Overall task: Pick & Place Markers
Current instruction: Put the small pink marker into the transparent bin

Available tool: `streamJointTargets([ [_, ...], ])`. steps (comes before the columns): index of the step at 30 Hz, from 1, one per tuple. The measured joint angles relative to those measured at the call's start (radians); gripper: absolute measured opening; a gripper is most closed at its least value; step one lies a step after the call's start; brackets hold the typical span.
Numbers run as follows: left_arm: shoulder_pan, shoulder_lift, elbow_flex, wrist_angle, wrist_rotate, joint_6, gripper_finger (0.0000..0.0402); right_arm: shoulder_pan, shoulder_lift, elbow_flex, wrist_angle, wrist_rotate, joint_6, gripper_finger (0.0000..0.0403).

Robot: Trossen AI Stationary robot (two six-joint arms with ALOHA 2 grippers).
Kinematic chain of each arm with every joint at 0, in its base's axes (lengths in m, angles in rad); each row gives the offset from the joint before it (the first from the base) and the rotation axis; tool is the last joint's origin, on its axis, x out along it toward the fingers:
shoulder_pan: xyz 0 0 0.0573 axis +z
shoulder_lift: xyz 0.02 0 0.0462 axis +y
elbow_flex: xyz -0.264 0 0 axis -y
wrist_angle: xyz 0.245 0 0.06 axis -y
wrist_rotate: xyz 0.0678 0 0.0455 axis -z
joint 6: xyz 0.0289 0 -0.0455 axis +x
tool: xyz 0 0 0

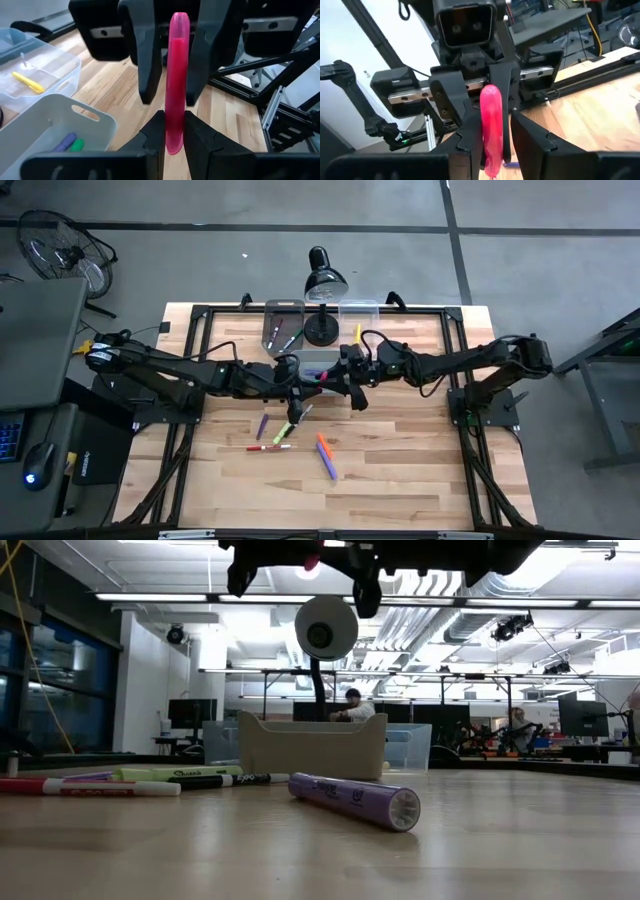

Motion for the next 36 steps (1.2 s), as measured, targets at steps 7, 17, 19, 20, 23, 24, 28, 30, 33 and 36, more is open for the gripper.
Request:
streamJointTargets([
  [7, 0.000, 0.000, 0.000, -0.004, -0.001, 0.002, 0.0048, -0.012, -0.007, 0.000, 0.007, -0.013, -0.020, 0.0069],
  [17, 0.000, 0.002, 0.000, -0.012, 0.006, 0.000, 0.0048, -0.035, -0.009, 0.001, -0.029, -0.089, -0.024, 0.0037],
  [19, 0.000, 0.002, 0.000, -0.012, 0.012, 0.000, 0.0048, -0.035, -0.009, 0.001, -0.029, -0.092, -0.024, 0.0039],
  [20, 0.000, 0.002, 0.000, -0.012, 0.014, 0.000, 0.0049, -0.035, -0.009, 0.001, -0.030, -0.093, -0.023, 0.0040],
  [23, 0.000, 0.002, 0.000, -0.011, 0.014, 0.007, 0.0057, -0.035, -0.009, 0.001, -0.031, -0.095, -0.023, 0.0037],
  [24, 0.000, 0.002, 0.000, -0.011, 0.014, 0.014, 0.0062, -0.035, -0.009, 0.001, -0.032, -0.097, -0.023, 0.0036],
  [28, 0.000, 0.000, 0.000, -0.003, 0.009, 0.049, 0.0097, -0.035, -0.009, 0.000, -0.047, -0.105, -0.020, 0.0034],
  [30, 0.000, 0.000, 0.000, -0.002, 0.008, 0.064, 0.0119, -0.035, -0.008, 0.000, -0.049, -0.104, -0.020, 0.0036],
  [33, 0.000, 0.000, 0.000, -0.007, 0.008, 0.071, 0.0151, -0.036, -0.009, 0.000, -0.053, -0.104, -0.021, 0.0036],
  [36, 0.000, -0.006, 0.000, -0.031, -0.001, 0.071, 0.0174, -0.036, -0.009, 0.000, -0.087, -0.104, -0.023, 0.0034],
])
